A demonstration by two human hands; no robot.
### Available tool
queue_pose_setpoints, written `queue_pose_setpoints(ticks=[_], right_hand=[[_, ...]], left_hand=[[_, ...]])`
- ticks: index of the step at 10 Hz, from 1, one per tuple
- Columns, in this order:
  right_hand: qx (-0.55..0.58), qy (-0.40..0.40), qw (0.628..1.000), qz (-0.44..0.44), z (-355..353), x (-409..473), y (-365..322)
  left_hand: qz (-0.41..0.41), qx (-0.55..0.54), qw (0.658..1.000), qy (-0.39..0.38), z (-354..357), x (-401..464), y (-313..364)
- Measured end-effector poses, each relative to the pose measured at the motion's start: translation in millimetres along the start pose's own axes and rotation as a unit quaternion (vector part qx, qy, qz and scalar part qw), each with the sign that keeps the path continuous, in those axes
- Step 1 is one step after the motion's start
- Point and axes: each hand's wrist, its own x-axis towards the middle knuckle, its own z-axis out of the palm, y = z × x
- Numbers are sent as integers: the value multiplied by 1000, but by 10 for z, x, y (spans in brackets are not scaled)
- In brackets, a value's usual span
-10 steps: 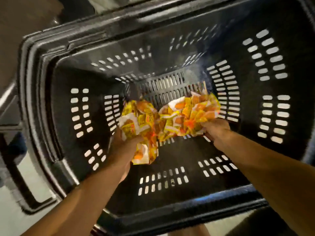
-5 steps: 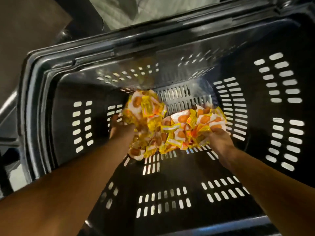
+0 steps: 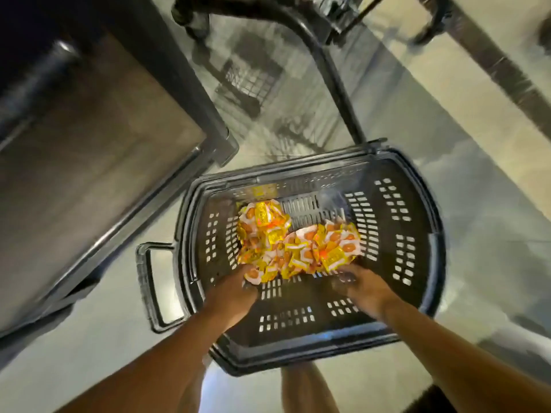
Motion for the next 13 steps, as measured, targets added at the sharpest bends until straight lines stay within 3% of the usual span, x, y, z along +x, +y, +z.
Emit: queue_pose_setpoints(ticks=[1, 2, 3, 4, 5, 6, 9, 10, 13], right_hand=[[-23, 14, 999, -40, -222, -652, -318], [-42, 9, 996, -74, -471, -1553, -701], [103, 1, 980, -171, -697, -2573, -1202], [15, 40, 977, -208, -684, -3163, -1344], [-81, 85, 934, -336, -651, -3795, -1365], [-90, 89, 908, -400, -557, -4136, -1261], [-156, 2, 893, -423, 107, -4741, -1071], [-218, -11, 876, -430, 343, -4809, -1268], [-257, 5, 862, -437, 1455, -5233, -2131]], left_hand=[[54, 28, 998, 15, -359, -704, 318], [99, -11, 995, 25, -803, -1672, 709], [153, -36, 986, 49, -1210, -2588, 1059], [220, -31, 970, 96, -1440, -3264, 1197], [271, 9, 948, 166, -1576, -3944, 1097], [297, 23, 934, 200, -1545, -4272, 871], [255, -15, 932, 256, -1289, -4993, -332], [204, -6, 949, 241, -1366, -5040, -821], [237, -70, 930, 273, -2223, -5230, -1943]])
